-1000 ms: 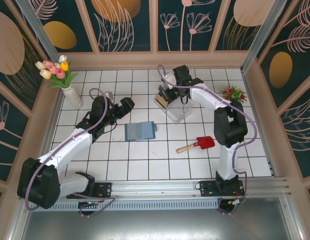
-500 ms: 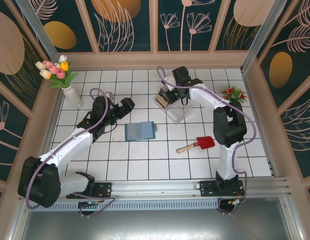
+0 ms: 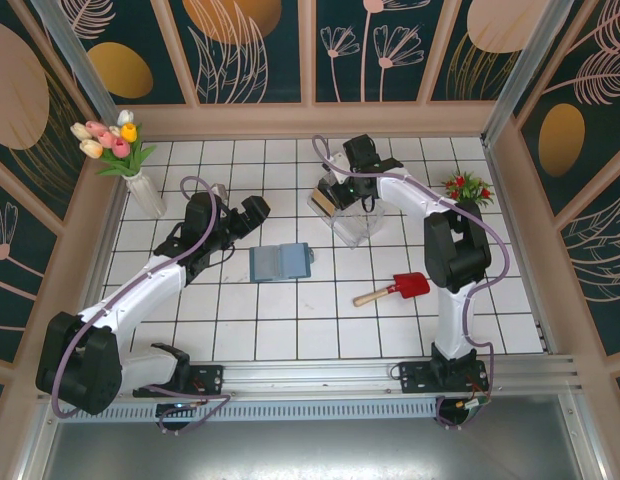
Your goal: Take the credit cards out of the card holder
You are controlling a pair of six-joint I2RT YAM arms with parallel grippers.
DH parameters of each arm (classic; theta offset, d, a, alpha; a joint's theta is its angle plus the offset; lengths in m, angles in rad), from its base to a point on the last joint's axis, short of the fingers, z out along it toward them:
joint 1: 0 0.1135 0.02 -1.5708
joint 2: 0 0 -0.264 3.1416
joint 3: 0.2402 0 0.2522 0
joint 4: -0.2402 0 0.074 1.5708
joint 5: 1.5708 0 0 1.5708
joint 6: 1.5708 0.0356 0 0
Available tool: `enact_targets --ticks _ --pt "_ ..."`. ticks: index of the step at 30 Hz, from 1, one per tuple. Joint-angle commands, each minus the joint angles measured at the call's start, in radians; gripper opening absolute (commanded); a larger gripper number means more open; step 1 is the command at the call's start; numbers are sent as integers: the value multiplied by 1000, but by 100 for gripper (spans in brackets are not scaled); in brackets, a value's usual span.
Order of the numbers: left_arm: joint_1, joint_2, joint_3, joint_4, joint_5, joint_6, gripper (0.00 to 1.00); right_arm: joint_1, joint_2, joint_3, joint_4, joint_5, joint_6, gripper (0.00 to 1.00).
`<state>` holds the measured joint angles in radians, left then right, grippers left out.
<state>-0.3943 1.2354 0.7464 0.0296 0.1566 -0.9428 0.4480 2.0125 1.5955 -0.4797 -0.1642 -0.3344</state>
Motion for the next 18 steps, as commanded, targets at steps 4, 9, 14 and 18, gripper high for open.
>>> enact_targets --ticks 4,9,14,18 --pt "6 7 -7 4 10 20 99 11 27 29 -21 26 2 5" --pt "5 10 -7 4 13 19 98 18 37 53 -23 26 7 6" --pt "6 6 -11 4 13 19 98 26 53 64 -24 47 12 8" --pt "6 4 -13 3 12 20 98 29 59 69 -29 70 16 13"
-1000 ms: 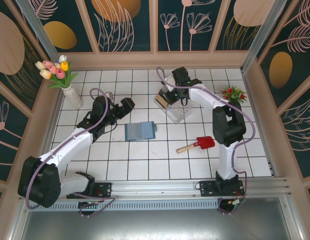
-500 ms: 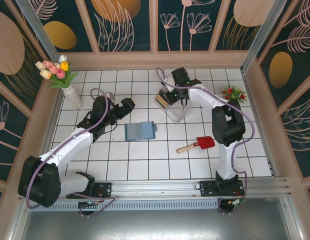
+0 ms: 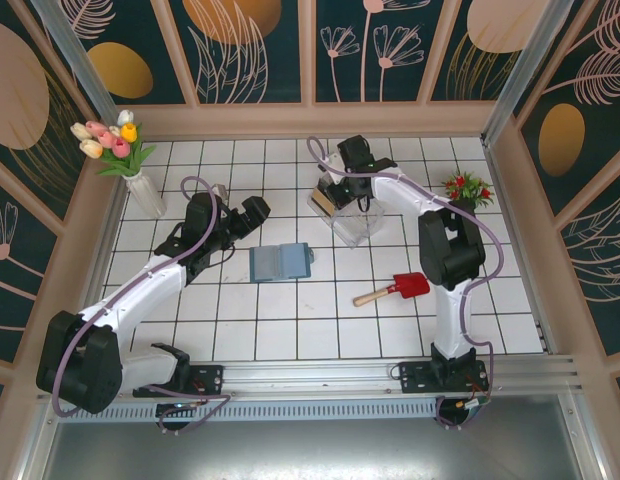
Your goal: Take the credit cards out of the card holder
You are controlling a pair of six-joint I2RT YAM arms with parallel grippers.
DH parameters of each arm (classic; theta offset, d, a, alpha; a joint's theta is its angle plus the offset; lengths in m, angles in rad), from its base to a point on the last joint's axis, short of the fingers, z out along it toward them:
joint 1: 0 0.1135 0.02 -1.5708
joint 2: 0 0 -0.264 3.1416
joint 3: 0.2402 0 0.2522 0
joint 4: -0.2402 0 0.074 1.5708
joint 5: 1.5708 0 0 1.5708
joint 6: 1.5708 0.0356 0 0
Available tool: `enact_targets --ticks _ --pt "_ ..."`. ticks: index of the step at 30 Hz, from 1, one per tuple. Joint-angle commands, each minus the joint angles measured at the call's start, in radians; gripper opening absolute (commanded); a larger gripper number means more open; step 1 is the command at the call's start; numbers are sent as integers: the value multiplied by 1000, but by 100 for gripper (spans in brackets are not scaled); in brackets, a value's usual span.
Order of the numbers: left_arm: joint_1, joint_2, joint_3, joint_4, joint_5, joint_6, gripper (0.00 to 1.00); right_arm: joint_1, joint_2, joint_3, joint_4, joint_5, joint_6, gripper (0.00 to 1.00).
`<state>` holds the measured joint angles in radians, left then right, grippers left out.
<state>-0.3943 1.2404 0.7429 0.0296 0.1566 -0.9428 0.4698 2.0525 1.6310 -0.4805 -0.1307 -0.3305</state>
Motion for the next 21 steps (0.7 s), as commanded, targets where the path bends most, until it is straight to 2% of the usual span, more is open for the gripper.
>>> enact_targets --ticks 1,9,12,21 --pt "5 -2 -9 3 11 20 99 8 17 33 -26 40 14 15" --pt "7 -5 -11 -2 11 25 99 9 -32 30 -16 21 47 19" --pt "5 -10 -16 -23 -3 35 99 9 -86 13 1 -4 97 24" --pt "5 -42 -104 -98 -35 68 99 25 -351 -195 133 -61 435 43"
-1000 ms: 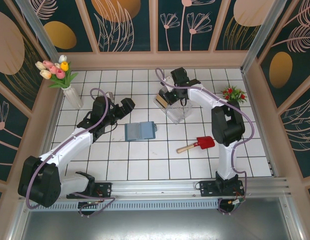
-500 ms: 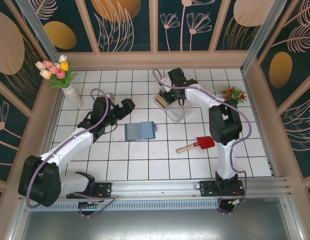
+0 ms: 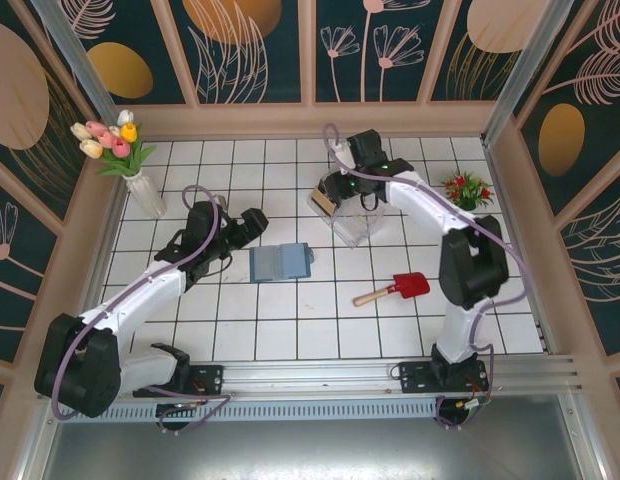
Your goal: Take the credit cards out of the card holder
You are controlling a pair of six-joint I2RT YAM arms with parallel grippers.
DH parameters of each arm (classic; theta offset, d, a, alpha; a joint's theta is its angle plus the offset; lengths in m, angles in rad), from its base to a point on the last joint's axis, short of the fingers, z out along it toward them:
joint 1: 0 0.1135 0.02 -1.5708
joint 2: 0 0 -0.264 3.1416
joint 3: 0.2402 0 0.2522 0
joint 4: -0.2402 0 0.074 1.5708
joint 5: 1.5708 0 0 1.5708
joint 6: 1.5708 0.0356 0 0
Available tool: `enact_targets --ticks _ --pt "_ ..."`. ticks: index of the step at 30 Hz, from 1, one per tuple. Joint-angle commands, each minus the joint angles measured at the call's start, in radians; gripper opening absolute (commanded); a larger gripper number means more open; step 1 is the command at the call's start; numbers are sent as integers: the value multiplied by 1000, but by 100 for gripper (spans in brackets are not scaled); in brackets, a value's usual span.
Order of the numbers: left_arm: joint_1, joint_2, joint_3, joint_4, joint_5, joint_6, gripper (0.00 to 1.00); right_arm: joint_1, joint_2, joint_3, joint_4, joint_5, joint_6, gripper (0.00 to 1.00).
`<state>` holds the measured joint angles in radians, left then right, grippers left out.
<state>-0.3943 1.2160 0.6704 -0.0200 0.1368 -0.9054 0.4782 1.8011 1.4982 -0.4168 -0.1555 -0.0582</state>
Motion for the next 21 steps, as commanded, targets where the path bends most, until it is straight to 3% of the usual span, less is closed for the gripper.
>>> enact_targets --ticks 1,8,15,21 --pt "5 -20 -43 -50 -12 33 98 24 -128 -96 90 -49 208 44" --pt "6 12 -101 -43 15 2 89 151 -219 -234 200 -21 475 47" --pt "5 92 -109 6 69 -34 68 286 -87 -238 224 -24 691 43" --pt "5 114 -112 13 70 -38 52 349 -4 -233 196 7 767 41"
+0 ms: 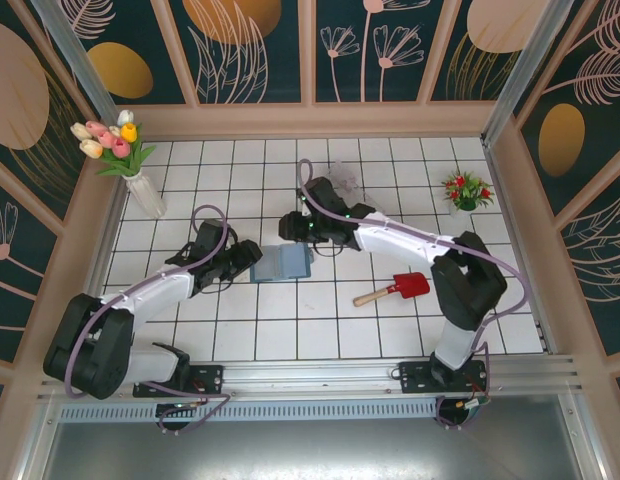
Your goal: Take the credit cards out of the card holder
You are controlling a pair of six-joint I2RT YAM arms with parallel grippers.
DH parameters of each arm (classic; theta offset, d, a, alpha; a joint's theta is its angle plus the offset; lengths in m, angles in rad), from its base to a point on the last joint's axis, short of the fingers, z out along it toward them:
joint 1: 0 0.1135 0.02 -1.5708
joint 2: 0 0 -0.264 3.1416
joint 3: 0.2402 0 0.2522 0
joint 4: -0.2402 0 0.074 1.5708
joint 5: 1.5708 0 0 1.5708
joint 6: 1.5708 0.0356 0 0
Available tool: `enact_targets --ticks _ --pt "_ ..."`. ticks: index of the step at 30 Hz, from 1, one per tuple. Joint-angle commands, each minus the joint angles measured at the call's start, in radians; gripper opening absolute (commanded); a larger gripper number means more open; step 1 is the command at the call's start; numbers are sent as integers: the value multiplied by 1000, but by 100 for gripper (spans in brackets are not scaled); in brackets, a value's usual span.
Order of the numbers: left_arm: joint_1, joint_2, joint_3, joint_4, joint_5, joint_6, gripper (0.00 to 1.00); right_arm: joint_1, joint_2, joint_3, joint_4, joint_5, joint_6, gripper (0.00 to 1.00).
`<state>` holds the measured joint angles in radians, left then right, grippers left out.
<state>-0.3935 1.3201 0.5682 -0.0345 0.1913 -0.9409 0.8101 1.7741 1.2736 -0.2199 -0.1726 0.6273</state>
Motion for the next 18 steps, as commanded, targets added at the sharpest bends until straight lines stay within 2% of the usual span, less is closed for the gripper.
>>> enact_targets --ticks 1,8,18 --pt "4 15 -9 29 18 -2 50 23 36 -7 -3 24 84 41" --pt "4 66 8 42 55 11 42 32 132 13 -37 19 89 41" --pt "4 135 29 55 85 27 42 32 212 33 -56 1 72 41"
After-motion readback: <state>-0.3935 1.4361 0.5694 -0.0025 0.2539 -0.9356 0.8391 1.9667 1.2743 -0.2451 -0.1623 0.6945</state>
